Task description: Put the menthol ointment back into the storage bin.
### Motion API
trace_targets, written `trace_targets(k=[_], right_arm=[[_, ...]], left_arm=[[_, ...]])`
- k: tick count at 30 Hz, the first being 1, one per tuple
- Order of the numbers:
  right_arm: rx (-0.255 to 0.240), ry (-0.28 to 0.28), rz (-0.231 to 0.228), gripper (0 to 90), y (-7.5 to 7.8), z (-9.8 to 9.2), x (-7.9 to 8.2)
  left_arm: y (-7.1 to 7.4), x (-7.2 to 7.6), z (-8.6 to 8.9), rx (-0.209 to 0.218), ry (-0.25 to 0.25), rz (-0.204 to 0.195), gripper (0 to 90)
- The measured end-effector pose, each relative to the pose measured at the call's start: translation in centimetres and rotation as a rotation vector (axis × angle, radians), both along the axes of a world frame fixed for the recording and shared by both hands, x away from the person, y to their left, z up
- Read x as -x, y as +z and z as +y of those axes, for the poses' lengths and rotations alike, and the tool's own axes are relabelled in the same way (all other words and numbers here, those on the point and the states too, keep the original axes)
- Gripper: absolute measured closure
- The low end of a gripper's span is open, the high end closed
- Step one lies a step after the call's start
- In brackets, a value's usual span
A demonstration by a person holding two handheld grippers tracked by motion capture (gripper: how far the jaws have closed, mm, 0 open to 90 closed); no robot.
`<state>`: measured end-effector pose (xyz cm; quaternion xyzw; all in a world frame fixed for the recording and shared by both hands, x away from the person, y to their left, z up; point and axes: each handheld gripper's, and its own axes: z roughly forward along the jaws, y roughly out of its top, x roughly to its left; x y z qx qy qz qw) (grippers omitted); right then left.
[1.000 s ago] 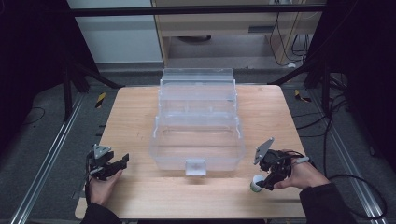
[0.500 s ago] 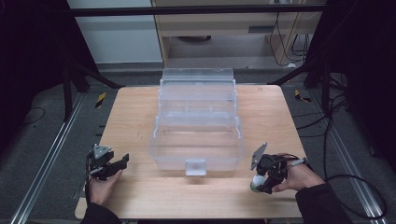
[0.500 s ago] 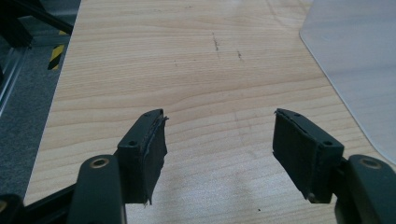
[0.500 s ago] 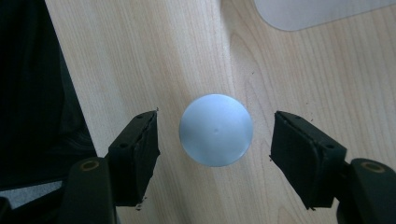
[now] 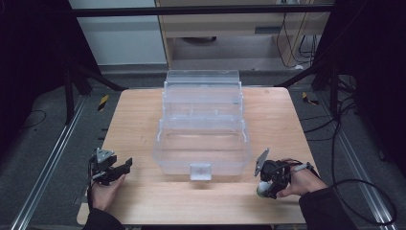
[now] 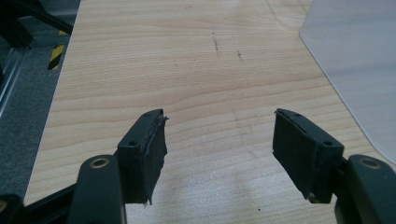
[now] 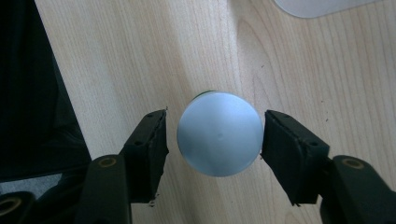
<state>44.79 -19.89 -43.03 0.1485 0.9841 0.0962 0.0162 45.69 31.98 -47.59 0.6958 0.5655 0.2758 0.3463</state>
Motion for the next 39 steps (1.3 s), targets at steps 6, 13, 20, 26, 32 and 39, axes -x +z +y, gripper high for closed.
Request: trace_targets(k=[6, 13, 20, 26, 32, 39], right_arm=[[0.02, -0.002, 0.014, 47.3, -0.3, 0.2, -0.2], [0.031, -0.014, 0.02, 49.8, -0.4, 0.3, -0.4], [0.035, -0.026, 0.023, 50.1, -0.3, 0.4, -0.4], [0.034, -0.034, 0.017, 50.2, 0.4, 0.4, -0.5], [0.018, -0.046, 0.001, 50.2, 2.0, 0.2, -0.6], [-0.004, -0.071, 0.0, 50.2, 3.4, 0.1, -0.9]], left_arm=[[0.0, 0.0, 0.0, -0.001, -0.001, 0.001, 34.4], [0.0, 0.0, 0.0, -0.001, 0.0, 0.0, 34.4], [0.0, 0.0, 0.0, -0.002, -0.001, 0.0, 34.4], [0.0, 0.0, 0.0, 0.0, -0.002, 0.0, 34.4], [0.0, 0.0, 0.0, -0.001, -0.002, 0.001, 34.4], [0.0, 0.0, 0.0, -0.002, -0.004, 0.003, 34.4]])
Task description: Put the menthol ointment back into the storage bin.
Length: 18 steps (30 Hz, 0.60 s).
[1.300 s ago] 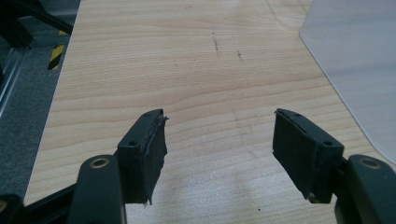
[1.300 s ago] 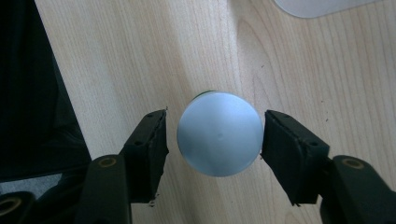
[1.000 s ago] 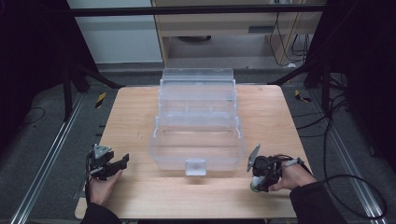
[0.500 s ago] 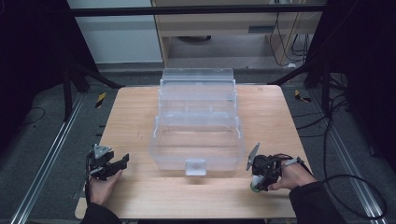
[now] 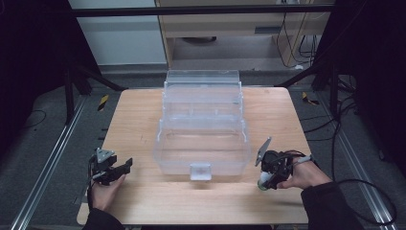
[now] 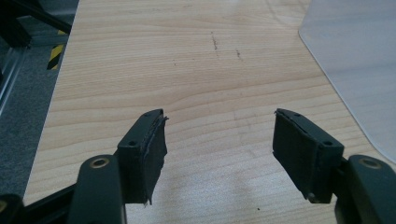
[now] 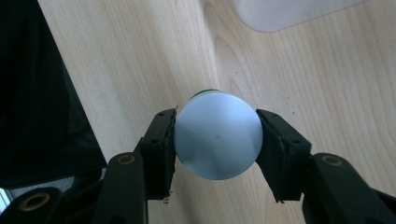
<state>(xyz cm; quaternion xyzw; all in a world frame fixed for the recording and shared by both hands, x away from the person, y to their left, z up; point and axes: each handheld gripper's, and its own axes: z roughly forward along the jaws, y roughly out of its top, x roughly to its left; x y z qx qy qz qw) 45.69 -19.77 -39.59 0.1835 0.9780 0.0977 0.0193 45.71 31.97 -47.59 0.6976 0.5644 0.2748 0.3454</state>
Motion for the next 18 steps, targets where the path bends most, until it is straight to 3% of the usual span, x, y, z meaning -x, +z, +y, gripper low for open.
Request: trace_targets(k=[18], right_arm=[[-0.03, -0.026, -0.025, 50.3, 4.6, 0.3, -1.1]], left_arm=[[0.0, 0.0, 0.0, 0.002, -0.002, 0.003, 34.4]])
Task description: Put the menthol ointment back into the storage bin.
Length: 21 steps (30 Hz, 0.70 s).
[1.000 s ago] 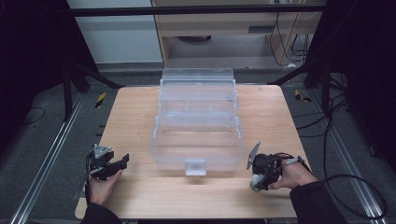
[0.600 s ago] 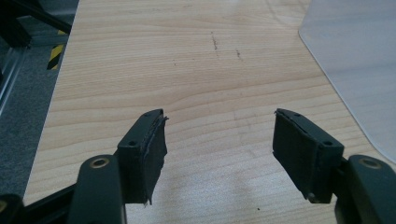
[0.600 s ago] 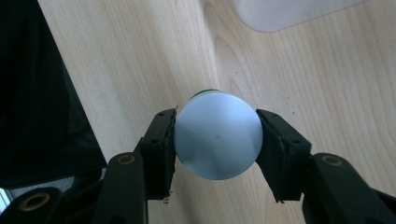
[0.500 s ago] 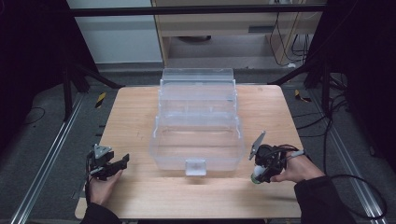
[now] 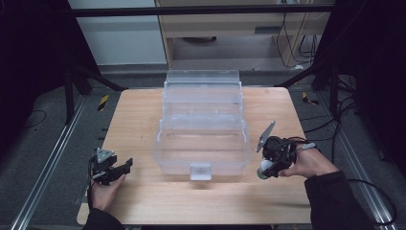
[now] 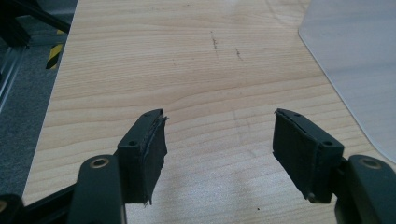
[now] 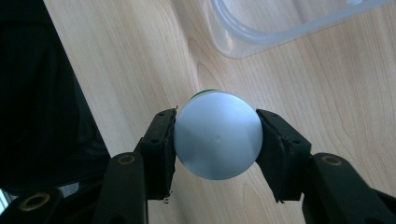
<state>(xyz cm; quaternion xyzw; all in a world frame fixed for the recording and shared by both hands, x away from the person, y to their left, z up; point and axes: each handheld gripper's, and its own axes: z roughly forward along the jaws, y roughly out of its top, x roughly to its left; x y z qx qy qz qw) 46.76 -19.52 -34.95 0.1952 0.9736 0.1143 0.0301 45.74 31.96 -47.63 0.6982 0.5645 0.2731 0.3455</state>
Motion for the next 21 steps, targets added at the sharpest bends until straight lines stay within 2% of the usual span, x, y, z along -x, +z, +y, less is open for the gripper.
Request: trace_targets(k=[9, 21], right_arm=[[-0.009, -0.003, -0.014, 50.3, 1.7, 0.3, -0.7], [-0.013, 0.007, -0.031, 50.3, 4.0, 1.9, -1.5]], left_arm=[[0.0, 0.0, 0.0, 0.002, 0.0, 0.0, 34.3], [0.0, 0.0, 0.0, 0.004, 0.0, 0.001, 34.4]])
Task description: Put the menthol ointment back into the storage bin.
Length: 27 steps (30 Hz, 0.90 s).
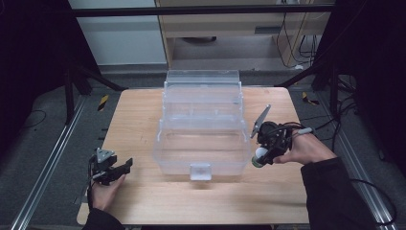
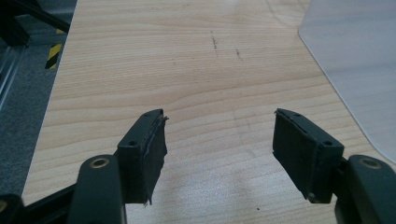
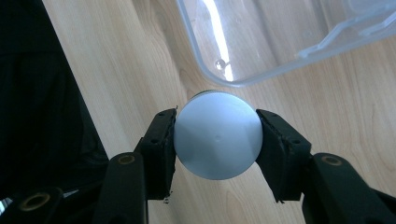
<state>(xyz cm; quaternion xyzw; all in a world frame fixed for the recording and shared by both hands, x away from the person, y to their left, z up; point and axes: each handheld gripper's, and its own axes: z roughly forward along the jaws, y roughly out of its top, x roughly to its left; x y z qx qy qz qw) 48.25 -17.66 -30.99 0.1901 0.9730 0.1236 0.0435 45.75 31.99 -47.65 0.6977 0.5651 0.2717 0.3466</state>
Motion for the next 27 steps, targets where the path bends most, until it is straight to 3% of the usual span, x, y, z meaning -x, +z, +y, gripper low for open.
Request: trace_targets(k=[13, 27], right_arm=[[-0.019, 0.031, -0.032, 50.4, 1.3, 2.4, -1.3], [-0.035, 0.053, -0.043, 50.4, 0.0, 4.4, -3.4]], left_arm=[[0.1, 0.0, 0.0, 0.001, -0.003, -0.004, 34.4], [0.1, 0.0, 0.0, 0.002, -0.004, -0.004, 34.4]])
